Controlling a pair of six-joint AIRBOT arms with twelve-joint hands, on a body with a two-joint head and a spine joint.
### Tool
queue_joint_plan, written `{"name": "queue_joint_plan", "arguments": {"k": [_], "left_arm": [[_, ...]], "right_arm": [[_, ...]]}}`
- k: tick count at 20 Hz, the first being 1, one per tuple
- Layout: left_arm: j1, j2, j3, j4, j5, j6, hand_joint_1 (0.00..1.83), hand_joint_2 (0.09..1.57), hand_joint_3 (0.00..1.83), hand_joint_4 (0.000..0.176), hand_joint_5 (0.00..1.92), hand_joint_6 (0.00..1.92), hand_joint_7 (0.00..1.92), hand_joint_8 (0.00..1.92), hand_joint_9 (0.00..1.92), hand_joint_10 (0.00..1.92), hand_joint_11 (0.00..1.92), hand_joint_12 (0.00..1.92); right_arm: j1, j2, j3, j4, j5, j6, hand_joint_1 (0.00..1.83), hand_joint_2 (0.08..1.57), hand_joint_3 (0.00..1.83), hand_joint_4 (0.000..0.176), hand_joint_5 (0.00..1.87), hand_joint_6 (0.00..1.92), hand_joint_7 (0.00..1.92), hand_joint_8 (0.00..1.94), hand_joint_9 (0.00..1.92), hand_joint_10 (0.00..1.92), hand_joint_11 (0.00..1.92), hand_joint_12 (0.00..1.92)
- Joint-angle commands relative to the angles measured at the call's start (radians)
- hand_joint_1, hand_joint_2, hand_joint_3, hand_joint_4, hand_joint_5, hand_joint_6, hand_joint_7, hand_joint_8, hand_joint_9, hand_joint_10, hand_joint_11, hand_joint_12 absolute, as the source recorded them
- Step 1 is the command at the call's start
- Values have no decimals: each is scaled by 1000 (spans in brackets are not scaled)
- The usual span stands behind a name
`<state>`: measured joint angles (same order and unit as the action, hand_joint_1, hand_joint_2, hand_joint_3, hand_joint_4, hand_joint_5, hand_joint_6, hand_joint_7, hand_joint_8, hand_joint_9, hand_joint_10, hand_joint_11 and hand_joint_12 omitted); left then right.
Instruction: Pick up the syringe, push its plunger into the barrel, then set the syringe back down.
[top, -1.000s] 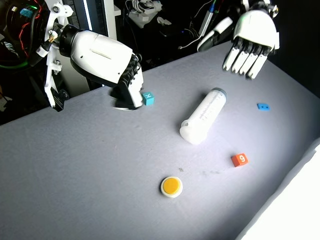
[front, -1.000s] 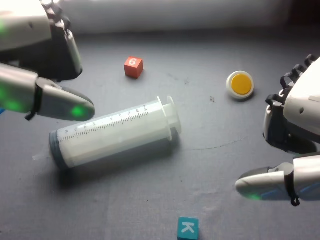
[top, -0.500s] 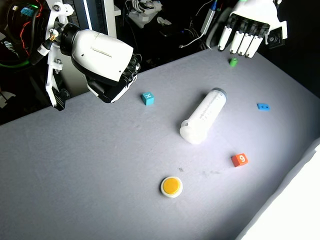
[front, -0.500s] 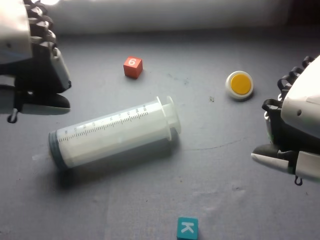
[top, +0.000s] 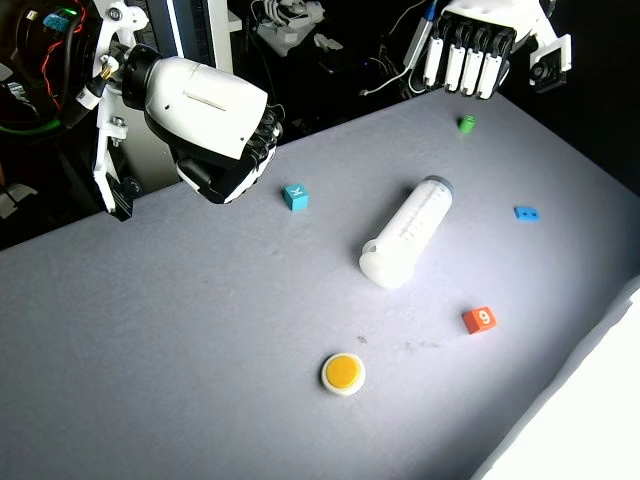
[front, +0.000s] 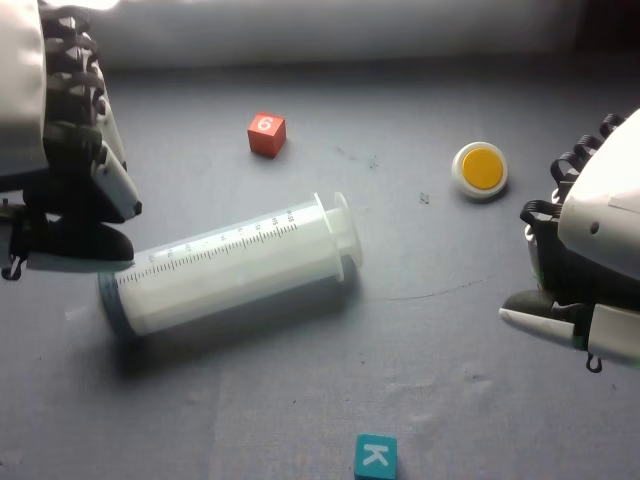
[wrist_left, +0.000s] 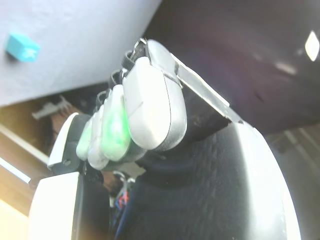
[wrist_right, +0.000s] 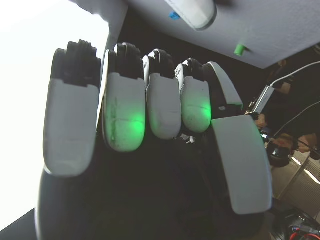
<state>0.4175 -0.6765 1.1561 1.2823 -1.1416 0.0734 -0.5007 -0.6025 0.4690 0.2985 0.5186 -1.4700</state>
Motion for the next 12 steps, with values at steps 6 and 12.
{"name": "queue_joint_plan", "arguments": {"k": [6, 12], "left_arm": [[3, 4, -16, -126, -78, 24, 1035, 1376, 131, 166, 1602, 1921, 1648, 1921, 1679, 1921, 1645, 1921], [2, 5, -10, -117, -84, 32, 1007, 1355, 134, 172, 1560, 1921, 1632, 1921, 1673, 1921, 1646, 1921]], "right_arm": [[24, 0, -5, -37, 105, 2, 610, 1569, 23, 176, 1498, 1921, 1666, 1941, 1751, 1921, 1906, 1921], [26, 0, -4, -90, 105, 2, 497, 1571, 41, 176, 1515, 1921, 1651, 1941, 1737, 1921, 1891, 1921]]}}
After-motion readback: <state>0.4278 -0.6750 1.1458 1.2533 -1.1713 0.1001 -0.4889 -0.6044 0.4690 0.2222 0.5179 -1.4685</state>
